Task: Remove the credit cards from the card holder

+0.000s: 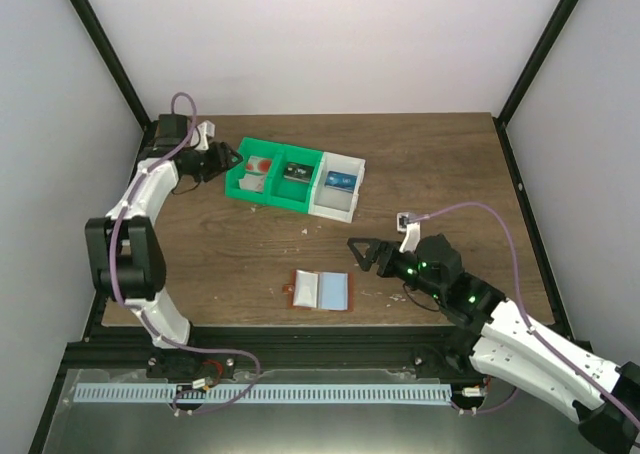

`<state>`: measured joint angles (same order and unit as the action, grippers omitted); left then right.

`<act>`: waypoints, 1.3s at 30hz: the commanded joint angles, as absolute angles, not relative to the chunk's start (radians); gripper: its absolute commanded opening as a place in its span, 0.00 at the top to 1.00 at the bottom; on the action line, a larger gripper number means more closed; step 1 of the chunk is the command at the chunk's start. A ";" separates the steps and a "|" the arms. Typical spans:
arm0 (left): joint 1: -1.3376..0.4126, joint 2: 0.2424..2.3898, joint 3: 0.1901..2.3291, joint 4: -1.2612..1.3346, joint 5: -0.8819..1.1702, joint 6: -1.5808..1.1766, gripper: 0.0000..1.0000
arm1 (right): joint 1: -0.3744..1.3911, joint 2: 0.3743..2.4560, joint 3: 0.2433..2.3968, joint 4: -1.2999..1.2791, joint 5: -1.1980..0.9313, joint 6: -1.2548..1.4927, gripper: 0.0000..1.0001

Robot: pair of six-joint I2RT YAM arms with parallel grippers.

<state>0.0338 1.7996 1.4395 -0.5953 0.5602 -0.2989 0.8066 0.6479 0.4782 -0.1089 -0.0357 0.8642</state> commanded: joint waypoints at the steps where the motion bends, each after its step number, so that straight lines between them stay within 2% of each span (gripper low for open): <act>1: 0.031 1.640 1.327 -0.475 0.546 -0.346 0.34 | 0.808 0.661 0.545 -0.188 -0.003 0.795 0.00; 6: 0.029 1.451 1.209 -0.462 0.537 -0.350 0.16 | 0.808 0.697 0.625 -0.293 0.050 0.774 0.00; 8: 0.027 1.360 1.160 -0.463 0.550 -0.356 0.01 | 0.807 0.706 0.652 -0.329 0.080 0.770 0.00; 9: 0.020 1.316 1.136 -0.461 0.557 -0.359 0.00 | 0.807 0.709 0.657 -0.339 0.092 0.769 0.00; 15: -0.064 1.084 1.030 -0.478 0.531 -0.306 0.00 | 0.807 0.719 0.703 -0.425 0.142 0.817 0.00; 23: -0.076 0.803 0.835 -0.362 0.684 -0.350 0.00 | 0.808 0.678 0.770 -0.463 0.199 0.782 0.00; 32: -0.106 0.690 0.738 -0.304 0.824 -0.412 0.00 | 0.807 0.685 0.891 -0.532 0.210 0.753 0.00; 39: -0.107 0.612 0.660 -0.278 0.837 -0.456 0.00 | 0.807 0.670 0.885 -0.532 0.208 0.774 0.00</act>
<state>-0.1047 0.6353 0.6865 -0.3218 0.7979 -0.4244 0.8066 0.6823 0.8661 -0.5068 0.1856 0.7712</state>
